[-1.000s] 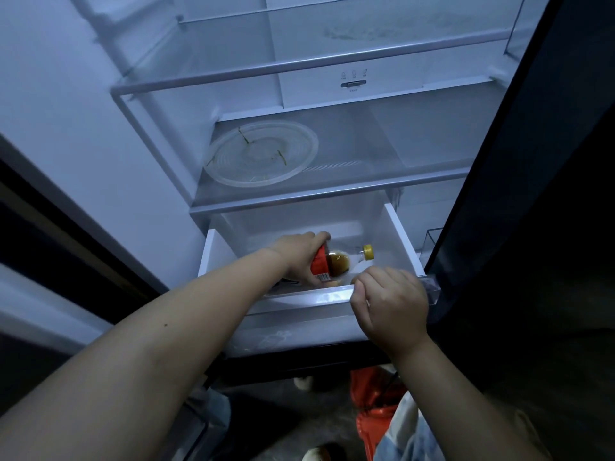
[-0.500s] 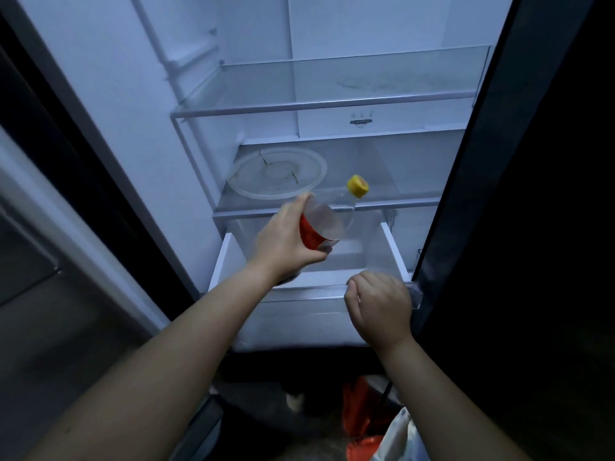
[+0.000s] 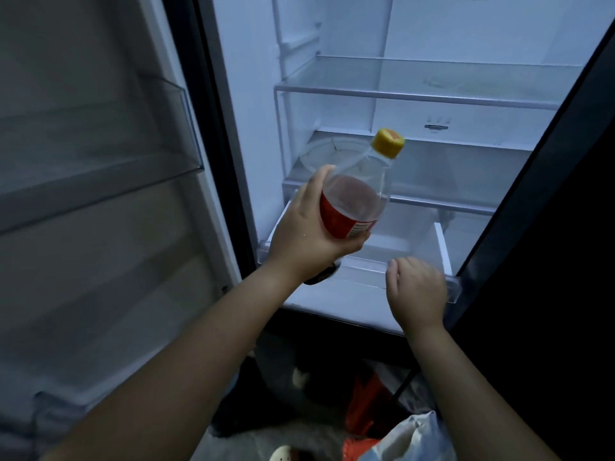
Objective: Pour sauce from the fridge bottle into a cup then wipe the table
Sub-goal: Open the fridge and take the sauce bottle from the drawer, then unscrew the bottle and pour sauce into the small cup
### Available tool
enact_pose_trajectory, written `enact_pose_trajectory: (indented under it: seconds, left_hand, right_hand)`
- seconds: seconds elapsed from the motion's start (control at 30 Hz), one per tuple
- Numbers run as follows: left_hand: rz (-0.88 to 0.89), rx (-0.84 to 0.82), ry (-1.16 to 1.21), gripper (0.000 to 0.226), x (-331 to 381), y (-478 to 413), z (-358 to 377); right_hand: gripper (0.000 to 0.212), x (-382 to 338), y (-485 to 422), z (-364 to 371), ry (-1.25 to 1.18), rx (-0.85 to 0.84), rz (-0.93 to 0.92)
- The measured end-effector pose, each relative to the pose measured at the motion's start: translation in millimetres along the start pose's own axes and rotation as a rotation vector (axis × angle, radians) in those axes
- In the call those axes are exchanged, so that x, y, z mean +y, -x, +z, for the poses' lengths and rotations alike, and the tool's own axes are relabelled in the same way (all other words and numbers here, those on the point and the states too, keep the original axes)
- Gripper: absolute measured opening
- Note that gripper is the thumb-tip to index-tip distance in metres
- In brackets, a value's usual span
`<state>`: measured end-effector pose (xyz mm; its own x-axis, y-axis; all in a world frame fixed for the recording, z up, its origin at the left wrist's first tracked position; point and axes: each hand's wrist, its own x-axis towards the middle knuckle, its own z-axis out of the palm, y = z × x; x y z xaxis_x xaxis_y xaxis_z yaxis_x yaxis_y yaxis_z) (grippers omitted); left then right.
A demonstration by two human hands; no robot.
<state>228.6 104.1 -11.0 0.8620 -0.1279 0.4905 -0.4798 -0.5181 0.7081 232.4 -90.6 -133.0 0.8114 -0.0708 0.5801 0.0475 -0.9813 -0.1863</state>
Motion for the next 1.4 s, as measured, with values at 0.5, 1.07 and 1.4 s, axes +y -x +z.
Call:
enact_pose_trajectory:
  seconds: [0.5,1.07,1.4]
  left_hand:
    - [-0.193,0.096,0.081,0.078,-9,125,-107]
    - [-0.522,0.45,-0.101,0.092,-44,392,-350]
    - [-0.748,0.878,-0.502,0.102,-17,574,-456]
  right_hand:
    - [0.02,-169,-21,-161,-1.037,-0.099,-0.225]
    - [0.022,-471,138,-203,-1.14,-0.453,-0.736]
    - [0.013,-637,279,-249,-1.328,-0.76,-1.009]
